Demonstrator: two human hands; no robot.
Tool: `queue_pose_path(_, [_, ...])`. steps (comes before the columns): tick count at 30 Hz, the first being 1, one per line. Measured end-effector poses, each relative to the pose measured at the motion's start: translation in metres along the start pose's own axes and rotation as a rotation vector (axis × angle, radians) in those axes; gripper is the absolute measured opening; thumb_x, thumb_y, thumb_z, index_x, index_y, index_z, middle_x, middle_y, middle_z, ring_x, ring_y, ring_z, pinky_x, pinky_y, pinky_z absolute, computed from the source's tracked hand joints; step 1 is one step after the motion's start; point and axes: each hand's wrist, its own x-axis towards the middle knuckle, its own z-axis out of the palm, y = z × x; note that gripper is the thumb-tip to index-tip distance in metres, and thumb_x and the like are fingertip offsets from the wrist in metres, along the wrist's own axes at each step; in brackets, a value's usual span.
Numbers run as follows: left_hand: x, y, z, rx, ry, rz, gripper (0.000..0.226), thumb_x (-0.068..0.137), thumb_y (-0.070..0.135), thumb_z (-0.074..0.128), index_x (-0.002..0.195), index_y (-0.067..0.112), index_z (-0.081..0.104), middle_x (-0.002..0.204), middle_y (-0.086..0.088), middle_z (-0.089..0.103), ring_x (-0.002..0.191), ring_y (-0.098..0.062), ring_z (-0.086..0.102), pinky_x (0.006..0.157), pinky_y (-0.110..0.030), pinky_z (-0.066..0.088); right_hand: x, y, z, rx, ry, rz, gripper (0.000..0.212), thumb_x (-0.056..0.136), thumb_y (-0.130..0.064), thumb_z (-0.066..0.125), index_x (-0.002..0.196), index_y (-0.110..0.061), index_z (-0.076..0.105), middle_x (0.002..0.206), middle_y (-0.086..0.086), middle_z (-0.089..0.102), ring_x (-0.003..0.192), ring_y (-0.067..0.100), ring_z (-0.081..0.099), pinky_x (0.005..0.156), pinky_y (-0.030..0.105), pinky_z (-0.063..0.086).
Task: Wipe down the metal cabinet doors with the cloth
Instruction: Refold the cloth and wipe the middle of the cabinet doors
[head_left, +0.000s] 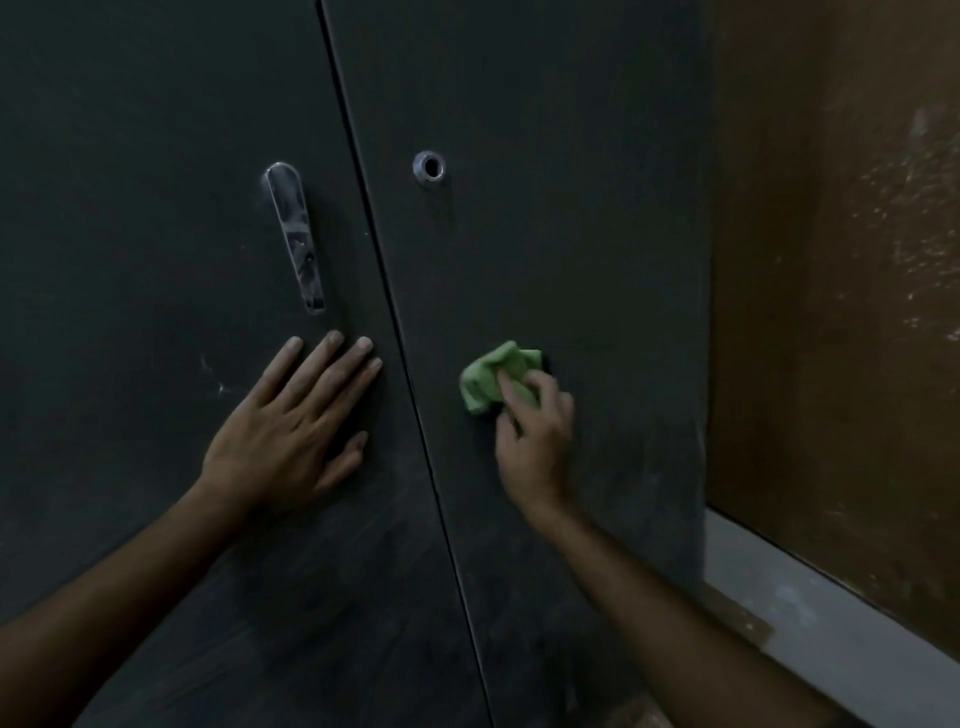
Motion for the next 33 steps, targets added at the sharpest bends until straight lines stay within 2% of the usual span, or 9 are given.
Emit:
queue_pose_path(3, [0.0,-0.001,0.0,-0.006,-0.004,0.002,0.076,0.102,0.05,0.042,0.164,0.008,0.027,0.173,-0.013,0.019,0.16,-0.033,0.019,0.128,-0.057,0.02,-0.06,-0.016,0.014,-0.058,-0.225,-0.345,0.054,0.082,-0.009,0.059,0.128,-0.036,0.065,0.126,0.006,0.055,0.091,0.032,0.05,0.079,0.037,0.045])
queue_pose_path(6, [0.0,-0.001,0.001,-0.011,0.001,-0.005,0.076,0.102,0.05,0.042,0.164,0.008,0.027,0.173,-0.013,0.02,0.16,-0.033,0.019,0.128,-0.057,0.021,-0.121,0.06,-0.015,-0.179,-0.459,-0.51,0.047,0.084,-0.013,0.052,0.123,-0.036,0.063,0.125,0.003,0.051,0.088,0.029,0.052,0.073,0.038,0.054])
queue_pose_path(12, [-0.001,0.001,0.001,-0.019,0.016,-0.015,0.076,0.103,0.05,0.04,0.164,0.008,0.027,0.173,-0.013,0.021,0.16,-0.032,0.018,0.129,-0.055,0.019,-0.04,0.091,-0.032,-0.133,-0.075,0.243,0.048,0.08,0.008,0.068,0.122,-0.014,0.073,0.125,0.018,0.063,0.101,0.042,0.061,0.088,0.043,0.055])
queue_pose_path(14, [-0.001,0.002,0.001,-0.023,0.022,-0.018,0.076,0.102,0.05,0.04,0.164,0.008,0.027,0.173,-0.012,0.021,0.16,-0.032,0.019,0.129,-0.056,0.019,-0.044,0.053,-0.014,-0.108,-0.053,0.116,0.047,0.079,0.005,0.065,0.12,-0.016,0.074,0.126,0.016,0.062,0.105,0.036,0.055,0.091,0.036,0.05])
queue_pose_path(18, [0.0,0.0,0.001,-0.032,0.018,-0.017,0.076,0.102,0.05,0.04,0.164,0.008,0.027,0.173,-0.012,0.021,0.16,-0.032,0.019,0.129,-0.056,0.019,-0.136,0.082,-0.027,-0.105,-0.386,-0.153,0.051,0.077,-0.009,0.051,0.123,-0.028,0.064,0.124,0.004,0.057,0.099,0.03,0.057,0.085,0.031,0.052])
queue_pose_path(24, [0.0,0.002,0.001,-0.045,0.031,-0.015,0.075,0.103,0.051,0.038,0.164,0.008,0.028,0.172,-0.013,0.023,0.16,-0.033,0.019,0.129,-0.056,0.017,-0.036,0.144,-0.043,-0.167,-0.091,0.557,0.047,0.078,0.004,0.055,0.122,-0.009,0.065,0.122,0.016,0.057,0.107,0.04,0.057,0.091,0.039,0.045])
queue_pose_path(26, [0.0,0.002,0.001,-0.043,0.028,-0.02,0.075,0.103,0.051,0.038,0.163,0.008,0.028,0.172,-0.013,0.023,0.16,-0.033,0.019,0.129,-0.056,0.017,-0.036,0.109,-0.03,-0.143,-0.037,0.463,0.047,0.077,0.003,0.058,0.121,-0.011,0.066,0.125,0.014,0.058,0.108,0.036,0.053,0.096,0.042,0.043])
queue_pose_path(29, [0.0,0.003,0.0,-0.042,0.038,-0.017,0.074,0.103,0.051,0.04,0.163,0.009,0.029,0.172,-0.013,0.025,0.16,-0.032,0.02,0.129,-0.056,0.018,-0.123,0.099,-0.022,-0.168,-0.329,0.171,0.044,0.074,-0.012,0.051,0.113,-0.015,0.071,0.12,0.013,0.06,0.102,0.035,0.053,0.093,0.042,0.047])
queue_pose_path(33, [0.0,0.004,0.0,-0.048,0.043,-0.019,0.074,0.103,0.05,0.041,0.163,0.008,0.03,0.171,-0.013,0.025,0.159,-0.033,0.022,0.127,-0.058,0.021,-0.108,0.185,-0.057,-0.142,-0.347,0.473,0.044,0.076,-0.002,0.05,0.116,-0.002,0.067,0.113,0.023,0.058,0.101,0.046,0.059,0.088,0.046,0.049])
